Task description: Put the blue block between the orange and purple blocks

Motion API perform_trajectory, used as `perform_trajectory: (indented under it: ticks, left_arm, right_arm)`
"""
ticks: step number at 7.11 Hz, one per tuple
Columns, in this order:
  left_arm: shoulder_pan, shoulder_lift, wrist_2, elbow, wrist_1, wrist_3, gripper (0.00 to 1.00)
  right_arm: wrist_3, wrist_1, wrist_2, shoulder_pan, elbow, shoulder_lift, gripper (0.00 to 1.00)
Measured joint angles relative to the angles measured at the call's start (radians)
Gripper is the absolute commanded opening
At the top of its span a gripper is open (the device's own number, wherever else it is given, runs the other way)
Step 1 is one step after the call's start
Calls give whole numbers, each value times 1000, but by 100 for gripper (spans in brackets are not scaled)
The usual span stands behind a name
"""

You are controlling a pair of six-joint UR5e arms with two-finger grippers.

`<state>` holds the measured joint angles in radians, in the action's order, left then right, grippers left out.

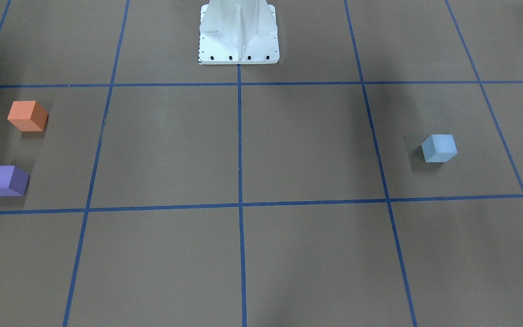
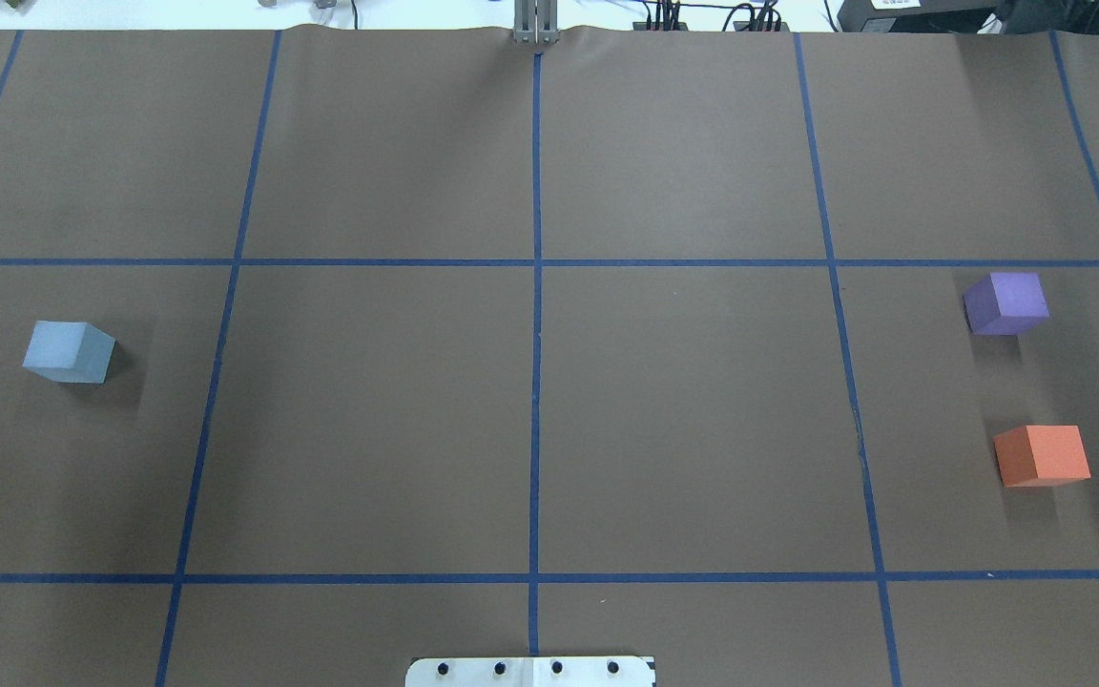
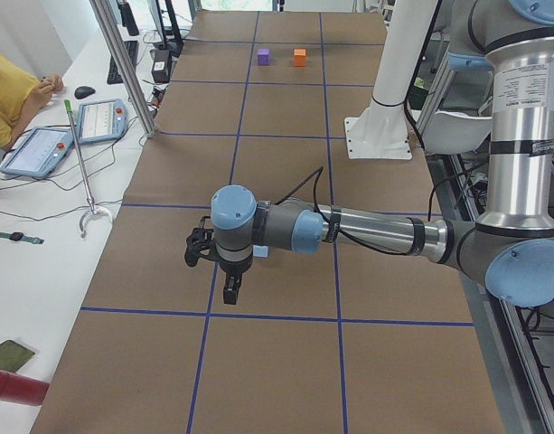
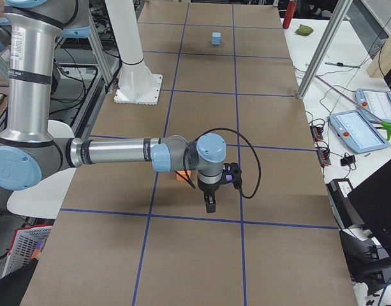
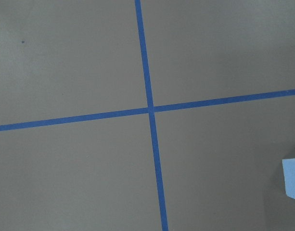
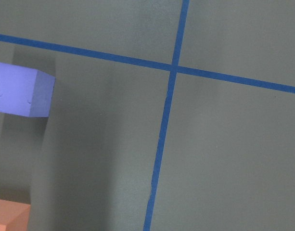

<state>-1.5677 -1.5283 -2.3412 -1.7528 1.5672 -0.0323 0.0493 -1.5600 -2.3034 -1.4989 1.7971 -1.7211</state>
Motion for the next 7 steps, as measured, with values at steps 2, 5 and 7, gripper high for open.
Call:
perform_trajectory:
  ticks: [2, 5, 7]
  left_arm:
    - [-9, 18, 3, -21, -21, 1, 100]
    - [-7, 63, -1, -42, -13, 3, 100]
    - [54, 57, -3, -40, 27, -37, 100]
  right_arm:
    - [1, -1, -4, 14, 0, 0, 100]
    - [1, 2, -7, 26, 3, 1, 100]
    - [1, 11, -8, 30, 3, 2, 100]
